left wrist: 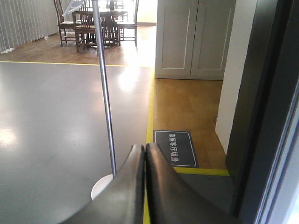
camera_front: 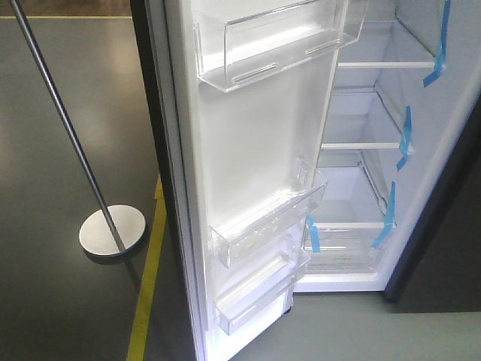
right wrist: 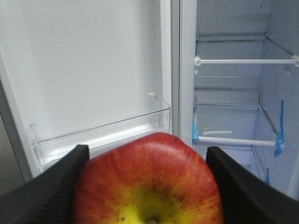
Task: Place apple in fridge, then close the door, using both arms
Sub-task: 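Approach the refrigerator door bins with the apple in the right gripper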
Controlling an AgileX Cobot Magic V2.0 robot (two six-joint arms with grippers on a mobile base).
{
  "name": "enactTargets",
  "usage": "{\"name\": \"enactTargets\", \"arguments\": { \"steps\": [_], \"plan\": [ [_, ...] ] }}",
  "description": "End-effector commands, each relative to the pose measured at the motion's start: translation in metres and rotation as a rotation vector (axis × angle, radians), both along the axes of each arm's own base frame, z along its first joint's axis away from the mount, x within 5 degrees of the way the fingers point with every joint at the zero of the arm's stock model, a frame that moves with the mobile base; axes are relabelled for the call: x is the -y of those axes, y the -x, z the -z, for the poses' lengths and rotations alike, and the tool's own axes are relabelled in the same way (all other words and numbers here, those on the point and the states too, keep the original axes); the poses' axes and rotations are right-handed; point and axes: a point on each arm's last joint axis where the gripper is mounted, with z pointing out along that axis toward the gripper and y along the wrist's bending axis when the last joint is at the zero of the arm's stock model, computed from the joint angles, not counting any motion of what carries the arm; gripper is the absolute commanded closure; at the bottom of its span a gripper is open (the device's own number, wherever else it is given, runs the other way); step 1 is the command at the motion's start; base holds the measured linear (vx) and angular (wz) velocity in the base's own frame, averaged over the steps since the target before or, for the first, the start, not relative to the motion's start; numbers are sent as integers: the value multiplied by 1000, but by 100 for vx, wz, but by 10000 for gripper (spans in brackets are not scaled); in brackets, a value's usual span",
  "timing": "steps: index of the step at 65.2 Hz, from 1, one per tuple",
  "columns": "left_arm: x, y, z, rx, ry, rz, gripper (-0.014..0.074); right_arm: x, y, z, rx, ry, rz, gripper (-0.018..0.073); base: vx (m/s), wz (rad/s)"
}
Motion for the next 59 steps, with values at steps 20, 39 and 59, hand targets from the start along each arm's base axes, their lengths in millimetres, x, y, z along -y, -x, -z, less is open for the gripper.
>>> {"name": "enactTargets", "arguments": {
  "steps": [20,39,59],
  "plan": [
    [1,1,-13,100,1,14,603,1,3,-14,103,-14,12,429,8,2],
    [1,1,-13,100,1,14,603,1,3,-14,105,-14,13,429,6,1],
    [1,1,-13,100,1,14,603,1,3,-14,105,-14,13,429,6,0]
  ]
}}
